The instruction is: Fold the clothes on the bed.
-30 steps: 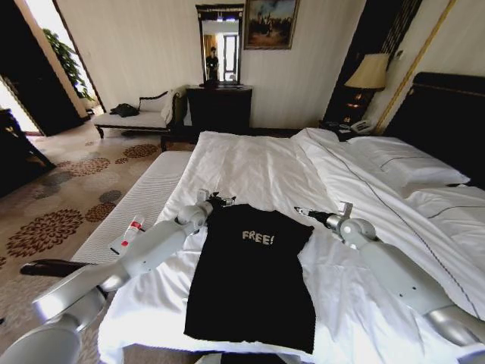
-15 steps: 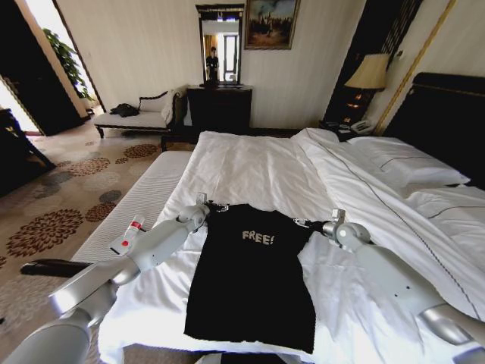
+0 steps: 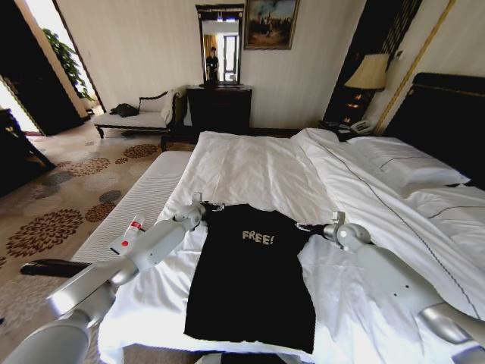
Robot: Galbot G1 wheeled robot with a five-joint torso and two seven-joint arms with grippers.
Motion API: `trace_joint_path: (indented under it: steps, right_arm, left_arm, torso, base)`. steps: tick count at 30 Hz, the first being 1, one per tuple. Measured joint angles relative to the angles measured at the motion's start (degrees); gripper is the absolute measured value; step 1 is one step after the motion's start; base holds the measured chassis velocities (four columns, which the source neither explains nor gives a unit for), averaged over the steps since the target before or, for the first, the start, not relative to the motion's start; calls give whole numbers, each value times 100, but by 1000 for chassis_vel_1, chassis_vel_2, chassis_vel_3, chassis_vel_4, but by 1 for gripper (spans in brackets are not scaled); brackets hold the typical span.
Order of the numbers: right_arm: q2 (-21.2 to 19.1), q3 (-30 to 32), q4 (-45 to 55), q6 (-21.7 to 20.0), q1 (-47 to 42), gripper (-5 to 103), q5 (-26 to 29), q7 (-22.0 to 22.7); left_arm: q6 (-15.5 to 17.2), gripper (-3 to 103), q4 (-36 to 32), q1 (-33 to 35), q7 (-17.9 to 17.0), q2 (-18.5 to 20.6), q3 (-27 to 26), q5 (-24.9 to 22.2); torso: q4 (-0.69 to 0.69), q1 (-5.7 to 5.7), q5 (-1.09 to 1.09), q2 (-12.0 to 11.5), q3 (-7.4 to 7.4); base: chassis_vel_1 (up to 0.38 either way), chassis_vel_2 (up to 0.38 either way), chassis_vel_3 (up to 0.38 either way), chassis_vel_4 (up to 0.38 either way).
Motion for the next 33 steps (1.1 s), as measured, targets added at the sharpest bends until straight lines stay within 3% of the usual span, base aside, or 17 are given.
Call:
trace_joint_path:
  steps: [6, 15, 19, 25, 27, 29, 33]
  right_arm:
    - [24, -2, 45, 0, -4, 100, -6, 12]
    - [72, 68, 105, 0, -93, 100, -10, 24]
    - [86, 128, 172, 0, -183, 100, -22, 39]
    - [153, 236, 166, -4, -269, 100, -14, 73]
    - [172, 245, 166, -6, -282, 100, -14, 83]
    - [192, 254, 192, -10, -305, 102, -14, 105]
    - [230, 267, 296, -30, -366, 88, -18, 170]
  left_arm:
    - [4, 100, 184, -9, 22, -114, 3, 16]
    - [-42, 103, 790, -141, 256, -620, 119, 251]
    - [-40, 98, 882, -162, 276, -743, 189, 319]
    - [1, 74, 785, -182, 194, -573, 289, 346]
    - [8, 74, 773, -183, 177, -558, 295, 325]
    - [21, 63, 742, -183, 150, -534, 298, 285]
    - [35, 46, 658, -141, 83, -495, 305, 228]
  torso:
    - [-2, 0, 0, 0, 0]
    - [-2, 0, 2, 0, 0]
    - [-4, 0, 1, 0, 0]
    - [1, 0, 0, 0, 0]
    - [1, 0, 0, 0, 0]
    - [0, 0, 0, 0, 0]
    - [-2, 0, 0, 0, 0]
  base:
    - [0, 0, 0, 0]
    - [0, 0, 0, 0]
    - [0, 0, 0, 0]
    - [0, 0, 0, 0]
    - [0, 0, 0, 0]
    - [0, 0, 0, 0]
    - [0, 0, 0, 0]
